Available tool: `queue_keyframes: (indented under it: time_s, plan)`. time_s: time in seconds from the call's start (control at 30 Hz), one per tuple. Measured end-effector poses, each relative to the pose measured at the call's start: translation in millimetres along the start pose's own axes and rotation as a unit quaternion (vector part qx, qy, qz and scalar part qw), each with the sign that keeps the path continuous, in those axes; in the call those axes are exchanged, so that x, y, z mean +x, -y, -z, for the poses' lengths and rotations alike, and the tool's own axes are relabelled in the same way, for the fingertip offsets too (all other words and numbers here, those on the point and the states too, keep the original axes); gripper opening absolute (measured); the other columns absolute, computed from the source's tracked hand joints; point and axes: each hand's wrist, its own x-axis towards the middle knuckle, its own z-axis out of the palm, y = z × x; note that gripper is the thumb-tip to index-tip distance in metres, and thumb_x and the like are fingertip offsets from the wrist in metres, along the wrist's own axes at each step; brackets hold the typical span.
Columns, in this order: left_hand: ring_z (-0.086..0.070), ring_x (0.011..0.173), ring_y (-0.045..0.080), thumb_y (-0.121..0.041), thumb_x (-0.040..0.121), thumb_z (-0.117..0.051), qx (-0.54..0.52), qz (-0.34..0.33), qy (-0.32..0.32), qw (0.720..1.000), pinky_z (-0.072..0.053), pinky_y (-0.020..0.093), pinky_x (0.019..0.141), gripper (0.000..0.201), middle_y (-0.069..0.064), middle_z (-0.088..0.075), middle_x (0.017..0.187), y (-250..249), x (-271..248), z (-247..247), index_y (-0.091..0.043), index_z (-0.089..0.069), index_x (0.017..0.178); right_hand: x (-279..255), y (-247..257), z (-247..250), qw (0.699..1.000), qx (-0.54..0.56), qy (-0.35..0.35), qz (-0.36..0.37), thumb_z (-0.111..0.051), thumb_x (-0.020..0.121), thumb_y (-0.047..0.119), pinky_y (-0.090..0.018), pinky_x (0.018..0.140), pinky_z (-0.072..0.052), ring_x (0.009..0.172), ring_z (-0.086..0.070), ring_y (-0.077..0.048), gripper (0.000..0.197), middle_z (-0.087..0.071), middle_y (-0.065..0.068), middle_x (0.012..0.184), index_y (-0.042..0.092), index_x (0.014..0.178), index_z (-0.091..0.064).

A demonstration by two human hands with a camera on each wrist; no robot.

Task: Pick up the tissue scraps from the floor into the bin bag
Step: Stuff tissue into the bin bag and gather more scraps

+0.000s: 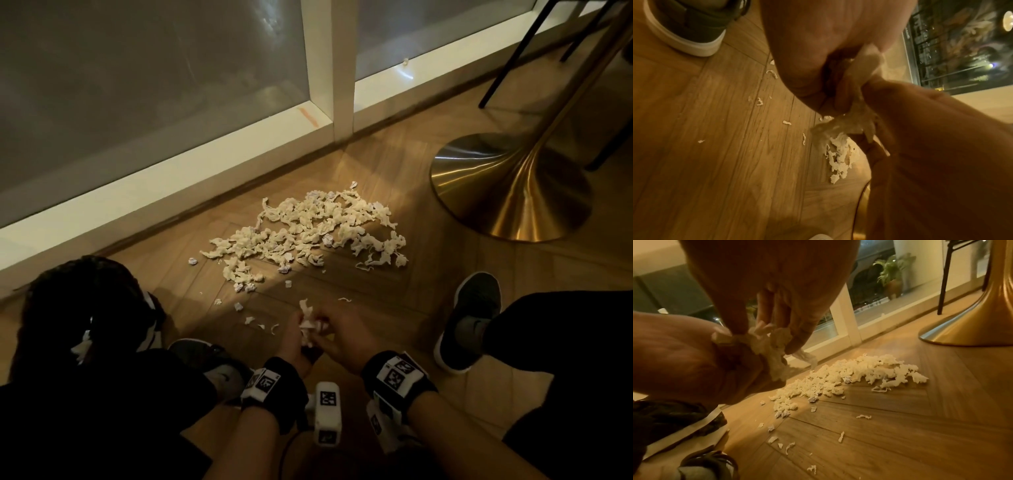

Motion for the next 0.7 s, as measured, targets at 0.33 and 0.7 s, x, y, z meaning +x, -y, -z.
queue_keyframes:
  time_s: [0.33, 0.7]
  plan:
    - [-0.051, 0.069, 0.018, -0.033, 0.102, -0.032, 0.067, 0.04, -0.016, 0.997, -0.044, 0.032, 0.061, 0.032, 0.005, -0.052, 0.081, -0.8, -3.3, 1.5, -0.015, -0.051, 0.083, 0.9, -1.7, 9.7, 0.995, -0.056, 0.081, 0.03, -0.074, 0.079, 0.024, -0.024, 0.09, -0.04, 0.111, -0.052, -0.018, 0.044, -0.055, -0.007, 0.124, 0.014, 0.121, -0.063]
    - [-0.062, 0.073, 0.024, -0.037, 0.098, -0.033, -0.049, 0.088, 0.038, 0.994, -0.047, 0.034, 0.059, 0.041, 0.011, -0.068, 0.067, 18.5, -6.6, -13.0, -0.01, -0.06, 0.083, 3.0, -7.1, -3.0, 0.998, -0.027, -0.052, 0.007, -0.069, 0.078, 0.008, -0.013, 0.061, -0.03, 0.071, -0.046, -0.009, 0.005, -0.051, 0.005, 0.077, 0.006, 0.076, -0.065]
